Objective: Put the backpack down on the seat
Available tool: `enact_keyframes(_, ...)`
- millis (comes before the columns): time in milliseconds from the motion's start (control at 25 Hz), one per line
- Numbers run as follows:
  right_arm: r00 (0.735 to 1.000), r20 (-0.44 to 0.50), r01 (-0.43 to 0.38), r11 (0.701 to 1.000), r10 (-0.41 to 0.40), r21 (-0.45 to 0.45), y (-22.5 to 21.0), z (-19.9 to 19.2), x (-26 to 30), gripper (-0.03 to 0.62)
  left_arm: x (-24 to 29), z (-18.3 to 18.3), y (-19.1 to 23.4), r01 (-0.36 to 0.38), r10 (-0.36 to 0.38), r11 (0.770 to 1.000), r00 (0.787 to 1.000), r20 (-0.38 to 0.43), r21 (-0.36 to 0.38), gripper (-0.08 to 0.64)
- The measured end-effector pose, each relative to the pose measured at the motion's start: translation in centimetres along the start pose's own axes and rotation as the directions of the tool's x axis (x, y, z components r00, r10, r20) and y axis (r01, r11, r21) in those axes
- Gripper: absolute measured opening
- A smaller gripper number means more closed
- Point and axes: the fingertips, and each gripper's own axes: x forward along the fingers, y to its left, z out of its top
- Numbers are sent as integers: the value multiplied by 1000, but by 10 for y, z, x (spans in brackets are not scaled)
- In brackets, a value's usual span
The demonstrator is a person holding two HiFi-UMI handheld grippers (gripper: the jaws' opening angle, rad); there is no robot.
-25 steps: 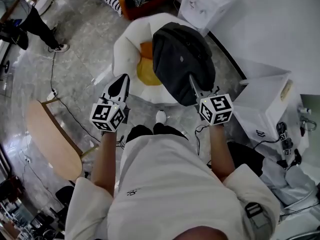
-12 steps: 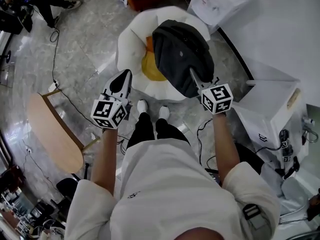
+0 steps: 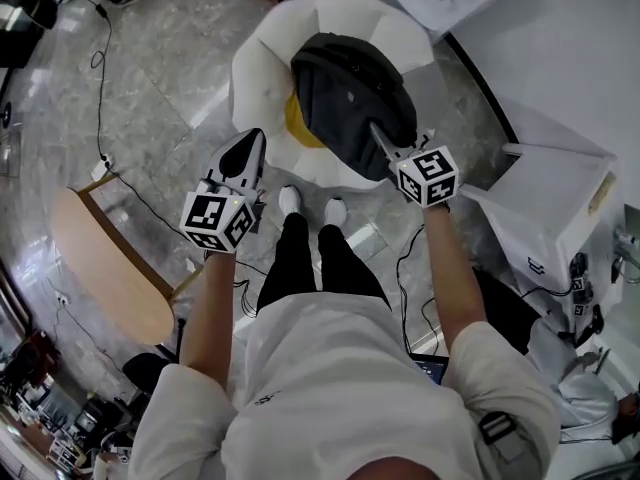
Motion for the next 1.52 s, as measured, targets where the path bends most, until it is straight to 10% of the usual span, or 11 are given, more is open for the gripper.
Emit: enact_keyframes(1520,969,-55,-225,955,239,193,-67,-218,248,66,159,-201,81,88,-88,996,994,-69,-14,15)
